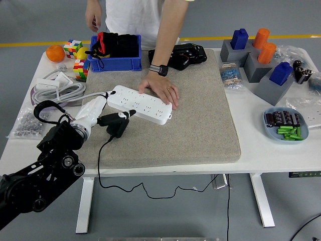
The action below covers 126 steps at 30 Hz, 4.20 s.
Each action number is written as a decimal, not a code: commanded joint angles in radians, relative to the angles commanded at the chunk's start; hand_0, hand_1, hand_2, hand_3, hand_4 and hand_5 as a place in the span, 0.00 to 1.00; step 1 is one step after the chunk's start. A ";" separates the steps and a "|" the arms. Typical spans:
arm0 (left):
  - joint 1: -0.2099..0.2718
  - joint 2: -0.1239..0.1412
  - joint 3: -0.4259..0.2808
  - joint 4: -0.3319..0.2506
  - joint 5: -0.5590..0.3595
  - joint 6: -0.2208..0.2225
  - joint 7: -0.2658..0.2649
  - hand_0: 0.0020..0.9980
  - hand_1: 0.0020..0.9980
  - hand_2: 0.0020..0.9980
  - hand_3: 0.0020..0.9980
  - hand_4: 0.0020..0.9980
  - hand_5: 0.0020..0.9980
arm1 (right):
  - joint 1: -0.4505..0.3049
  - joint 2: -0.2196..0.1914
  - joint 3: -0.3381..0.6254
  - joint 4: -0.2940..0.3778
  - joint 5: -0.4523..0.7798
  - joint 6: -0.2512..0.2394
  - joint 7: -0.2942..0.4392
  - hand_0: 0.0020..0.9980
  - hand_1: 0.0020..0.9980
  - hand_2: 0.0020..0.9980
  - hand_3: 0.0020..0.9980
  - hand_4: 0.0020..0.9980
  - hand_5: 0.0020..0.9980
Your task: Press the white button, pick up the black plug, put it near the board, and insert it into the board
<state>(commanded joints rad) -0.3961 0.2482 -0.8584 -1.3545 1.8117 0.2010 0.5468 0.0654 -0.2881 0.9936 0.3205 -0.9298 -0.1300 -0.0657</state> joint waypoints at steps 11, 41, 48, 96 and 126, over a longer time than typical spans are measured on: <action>0.026 -0.013 0.005 0.037 0.096 -0.003 0.023 0.83 0.89 0.89 0.97 1.00 0.43 | 0.004 -0.002 -0.010 0.003 0.001 0.000 0.001 0.82 0.66 0.65 0.63 0.76 0.49; -0.021 -0.053 0.083 0.136 0.091 0.073 -0.024 0.57 0.66 0.68 0.87 1.00 0.39 | -0.002 0.000 -0.020 0.002 0.005 -0.001 0.001 0.82 0.66 0.65 0.63 0.76 0.49; -0.016 -0.053 0.079 0.147 0.106 0.084 -0.024 0.41 0.58 0.63 0.82 0.92 0.19 | -0.006 0.003 -0.017 0.002 0.005 -0.001 0.001 0.82 0.66 0.65 0.63 0.76 0.49; -0.216 -0.164 0.035 0.345 0.061 0.143 -0.072 0.15 0.24 0.33 0.49 0.54 0.00 | 0.001 0.009 -0.015 -0.001 0.015 -0.004 0.006 0.82 0.66 0.65 0.63 0.76 0.49; -0.234 -0.186 0.101 0.449 0.069 0.100 -0.003 0.14 0.25 0.33 0.50 0.54 0.00 | -0.004 -0.002 -0.042 -0.002 0.023 -0.004 0.006 0.82 0.66 0.65 0.63 0.76 0.49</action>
<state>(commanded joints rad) -0.6297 0.0621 -0.7575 -0.9055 1.8807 0.3007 0.5434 0.0619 -0.2906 0.9516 0.3182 -0.9071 -0.1343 -0.0597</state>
